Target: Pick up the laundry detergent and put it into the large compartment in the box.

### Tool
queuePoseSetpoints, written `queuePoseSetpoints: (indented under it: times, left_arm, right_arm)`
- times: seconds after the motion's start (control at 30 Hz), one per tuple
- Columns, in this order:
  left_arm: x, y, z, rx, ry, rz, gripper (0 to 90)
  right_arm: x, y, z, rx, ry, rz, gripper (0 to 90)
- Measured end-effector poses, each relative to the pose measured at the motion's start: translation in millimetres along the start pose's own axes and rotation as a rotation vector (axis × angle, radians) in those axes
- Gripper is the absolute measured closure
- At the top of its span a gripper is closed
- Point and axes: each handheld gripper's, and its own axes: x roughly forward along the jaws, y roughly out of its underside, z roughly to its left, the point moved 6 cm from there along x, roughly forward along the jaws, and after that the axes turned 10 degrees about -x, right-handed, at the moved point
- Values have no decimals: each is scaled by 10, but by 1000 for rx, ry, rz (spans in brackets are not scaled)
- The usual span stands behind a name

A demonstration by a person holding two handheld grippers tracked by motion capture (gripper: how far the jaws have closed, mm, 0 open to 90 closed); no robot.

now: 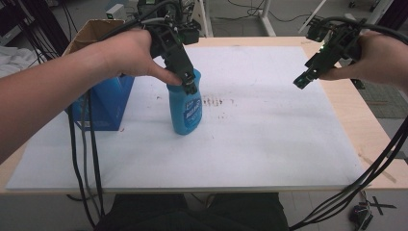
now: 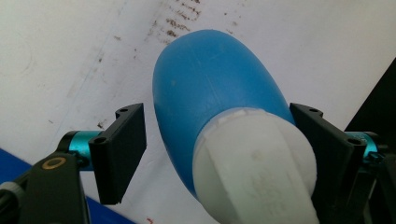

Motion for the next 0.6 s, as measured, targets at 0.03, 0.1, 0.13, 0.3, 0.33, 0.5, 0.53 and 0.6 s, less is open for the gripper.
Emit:
queuePoseSetpoints:
  times: [0.03,0.1,0.13,0.3,0.33,0.5,0.53,0.6]
  left_arm:
    - [-1,-3,0,3,-4,3,213]
    - [-1,-5,-5,0,0,0,216]
    - [-2,-5,-7,0,4,1,245]
    - [3,-7,-19,-12,9,0,267]
    - [3,-7,-20,-14,9,0,267]
    - [3,1,-25,-24,20,3,290]
    - [4,1,-24,-24,19,3,290]
    - [8,0,-28,-28,20,2,291]
  right_arm:
    - [-3,4,-2,0,1,1,219]
    - [-5,5,-6,-2,1,-1,219]
    - [-5,6,-7,-2,1,-4,220]
    - [-2,5,0,1,0,0,219]
    - [-1,5,0,1,0,-1,219]
    - [10,5,2,-1,-1,-1,219]
    - [11,5,0,-1,-1,-2,220]
    - [12,5,0,-1,-3,-1,219]
